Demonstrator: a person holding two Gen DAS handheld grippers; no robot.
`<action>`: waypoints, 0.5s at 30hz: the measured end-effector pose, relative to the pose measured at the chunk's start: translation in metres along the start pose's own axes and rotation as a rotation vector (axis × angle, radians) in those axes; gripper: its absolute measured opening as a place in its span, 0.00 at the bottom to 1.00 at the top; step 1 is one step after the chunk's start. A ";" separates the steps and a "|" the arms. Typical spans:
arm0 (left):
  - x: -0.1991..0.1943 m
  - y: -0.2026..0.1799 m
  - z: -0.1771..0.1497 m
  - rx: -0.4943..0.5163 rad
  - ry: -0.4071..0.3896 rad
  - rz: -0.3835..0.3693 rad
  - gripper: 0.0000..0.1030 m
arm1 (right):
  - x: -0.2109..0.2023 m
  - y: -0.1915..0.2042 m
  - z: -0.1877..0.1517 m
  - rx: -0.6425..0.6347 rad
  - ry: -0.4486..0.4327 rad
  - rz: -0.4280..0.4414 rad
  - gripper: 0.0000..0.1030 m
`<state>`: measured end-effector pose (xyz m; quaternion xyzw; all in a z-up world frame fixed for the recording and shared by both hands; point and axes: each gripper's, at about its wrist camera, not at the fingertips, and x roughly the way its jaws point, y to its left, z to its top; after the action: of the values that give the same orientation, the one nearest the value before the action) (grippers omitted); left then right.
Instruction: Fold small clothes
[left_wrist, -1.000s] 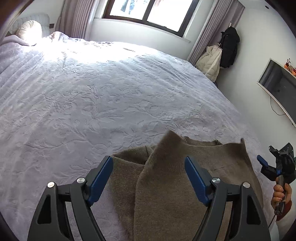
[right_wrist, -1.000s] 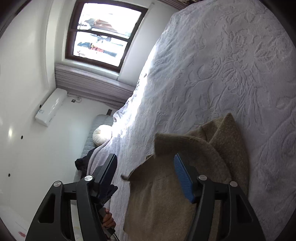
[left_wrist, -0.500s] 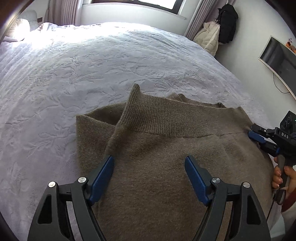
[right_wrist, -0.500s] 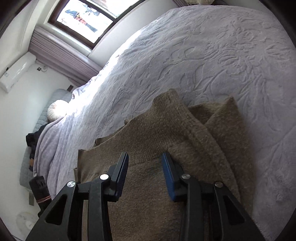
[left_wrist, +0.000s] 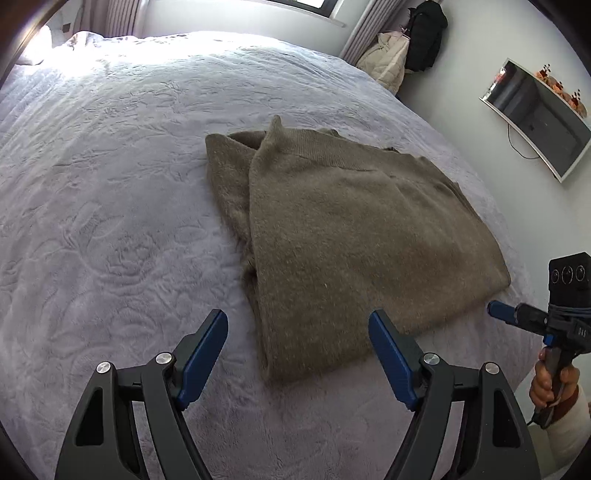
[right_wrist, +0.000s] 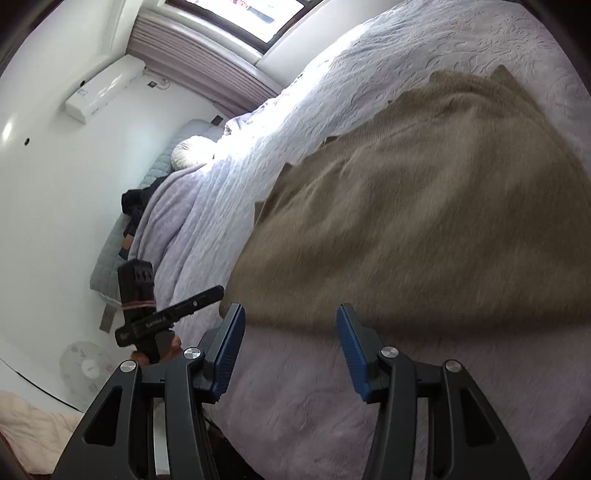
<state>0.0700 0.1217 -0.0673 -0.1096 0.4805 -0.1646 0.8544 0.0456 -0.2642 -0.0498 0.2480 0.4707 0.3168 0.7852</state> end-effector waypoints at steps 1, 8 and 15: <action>-0.001 -0.005 -0.003 0.010 -0.002 -0.018 0.76 | 0.003 0.004 -0.011 0.001 0.010 -0.003 0.54; 0.012 -0.013 -0.003 0.035 0.039 -0.044 0.26 | 0.013 0.015 -0.044 0.065 0.036 0.002 0.54; -0.006 0.006 -0.010 0.002 0.024 0.005 0.07 | 0.000 0.026 -0.050 0.049 0.013 -0.006 0.54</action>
<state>0.0591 0.1295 -0.0698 -0.1055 0.4907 -0.1642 0.8492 -0.0058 -0.2420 -0.0531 0.2636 0.4840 0.3046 0.7768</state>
